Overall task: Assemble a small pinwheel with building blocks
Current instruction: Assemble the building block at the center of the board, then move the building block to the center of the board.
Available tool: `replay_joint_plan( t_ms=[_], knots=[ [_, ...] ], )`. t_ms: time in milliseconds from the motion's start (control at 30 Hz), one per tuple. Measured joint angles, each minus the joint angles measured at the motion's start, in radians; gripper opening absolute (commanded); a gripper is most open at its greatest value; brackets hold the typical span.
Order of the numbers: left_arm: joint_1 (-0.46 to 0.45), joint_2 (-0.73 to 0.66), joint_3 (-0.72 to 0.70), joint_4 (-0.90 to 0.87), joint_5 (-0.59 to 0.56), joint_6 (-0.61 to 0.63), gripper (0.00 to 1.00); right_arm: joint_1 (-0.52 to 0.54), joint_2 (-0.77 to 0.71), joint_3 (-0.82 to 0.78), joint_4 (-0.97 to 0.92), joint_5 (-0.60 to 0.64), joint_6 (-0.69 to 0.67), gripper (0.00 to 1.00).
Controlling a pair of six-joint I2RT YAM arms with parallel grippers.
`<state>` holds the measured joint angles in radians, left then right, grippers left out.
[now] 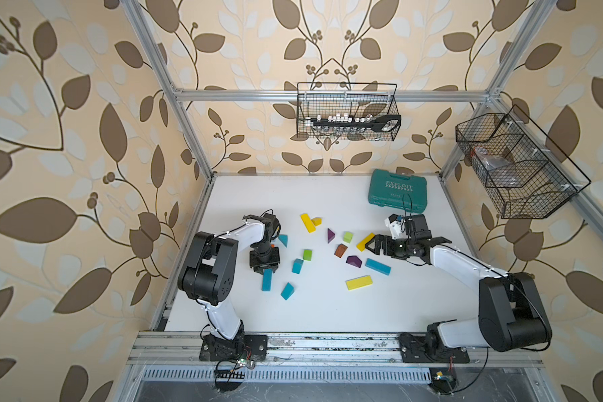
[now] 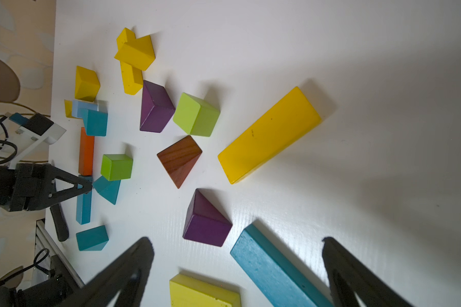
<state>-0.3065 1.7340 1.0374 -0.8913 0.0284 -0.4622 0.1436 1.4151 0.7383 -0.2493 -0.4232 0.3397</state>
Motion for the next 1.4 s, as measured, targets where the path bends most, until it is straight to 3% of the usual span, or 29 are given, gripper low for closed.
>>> replay_joint_plan(
  t_ms=[100,167,300,467,600,733,900,1133,1400],
  knots=[
    [0.0,-0.053,0.0,-0.024,-0.001,-0.009,0.65,0.0,0.0,0.0,0.002,-0.007,0.002,1.0],
    [0.0,-0.116,0.0,-0.043,-0.002,-0.016,0.98,0.001,0.0,0.0,0.007,-0.014,0.008,0.99],
    [0.0,-0.272,0.003,-0.076,-0.002,-0.042,0.99,0.056,0.0,0.01,-0.002,0.013,0.013,0.97],
    [0.012,-0.468,0.04,-0.09,0.001,-0.051,0.99,0.266,0.05,0.18,-0.058,0.133,-0.003,0.96],
    [0.046,-0.517,0.103,-0.092,-0.003,-0.037,0.99,0.41,0.229,0.428,-0.089,0.259,-0.053,0.99],
    [0.059,-0.475,0.138,-0.095,-0.013,-0.021,0.99,0.498,0.496,0.734,-0.156,0.368,-0.122,0.99],
    [0.059,-0.432,0.101,-0.092,-0.007,0.008,0.99,0.501,0.807,1.076,-0.274,0.449,-0.196,0.99],
    [0.059,-0.432,0.061,-0.093,-0.014,0.04,0.99,0.488,1.049,1.363,-0.405,0.476,-0.266,0.98],
    [0.059,-0.433,0.035,-0.093,-0.021,0.047,0.99,0.481,1.117,1.466,-0.466,0.459,-0.307,0.68]
  ],
)
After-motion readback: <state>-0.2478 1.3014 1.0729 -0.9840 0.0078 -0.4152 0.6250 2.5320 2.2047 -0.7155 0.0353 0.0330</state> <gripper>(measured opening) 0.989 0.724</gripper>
